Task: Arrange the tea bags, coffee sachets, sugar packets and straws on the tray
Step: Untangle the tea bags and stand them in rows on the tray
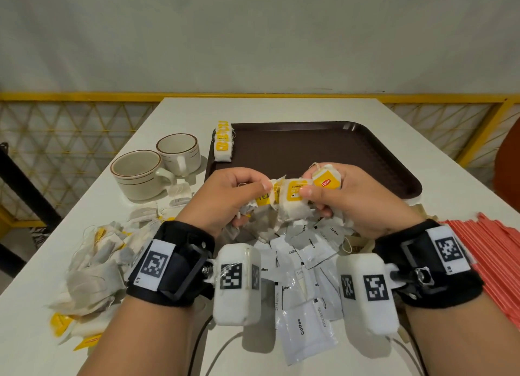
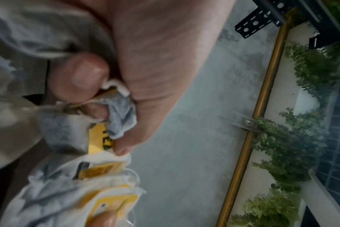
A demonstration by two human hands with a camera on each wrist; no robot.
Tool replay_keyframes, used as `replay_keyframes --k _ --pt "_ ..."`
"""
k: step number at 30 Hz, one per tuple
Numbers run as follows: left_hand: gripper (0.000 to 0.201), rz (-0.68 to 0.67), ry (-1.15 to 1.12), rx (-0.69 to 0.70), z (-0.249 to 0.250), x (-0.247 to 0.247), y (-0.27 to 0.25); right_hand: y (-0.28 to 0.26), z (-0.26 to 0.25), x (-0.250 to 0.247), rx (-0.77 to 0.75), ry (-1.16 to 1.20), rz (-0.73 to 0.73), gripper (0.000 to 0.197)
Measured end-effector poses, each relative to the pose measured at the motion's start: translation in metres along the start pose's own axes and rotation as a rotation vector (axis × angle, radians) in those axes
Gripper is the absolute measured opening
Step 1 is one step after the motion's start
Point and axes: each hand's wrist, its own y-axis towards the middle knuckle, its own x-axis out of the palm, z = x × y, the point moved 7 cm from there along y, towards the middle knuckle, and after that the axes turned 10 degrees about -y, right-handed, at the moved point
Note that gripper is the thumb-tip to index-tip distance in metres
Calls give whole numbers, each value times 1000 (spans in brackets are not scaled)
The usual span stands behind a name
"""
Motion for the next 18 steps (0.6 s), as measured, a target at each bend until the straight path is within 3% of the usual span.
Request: replay_keyframes --k 2,5,11,15,18 --pt "22 -42 -25 -18 -1 5 -2 1 3 4 8 26 -16 14" --pt "19 -64 -88 -22 -1 10 -3 1 4 10 19 42 -27 6" --pt "13 28 -107 -22 0 -1 -1 3 4 -7 18 -14 160 14" --pt "5 139 -61 30 -2 -12 4 0 1 1 39 50 43 7" --pt "9 92 -42 24 -2 -6 4 2 4 11 50 80 28 9"
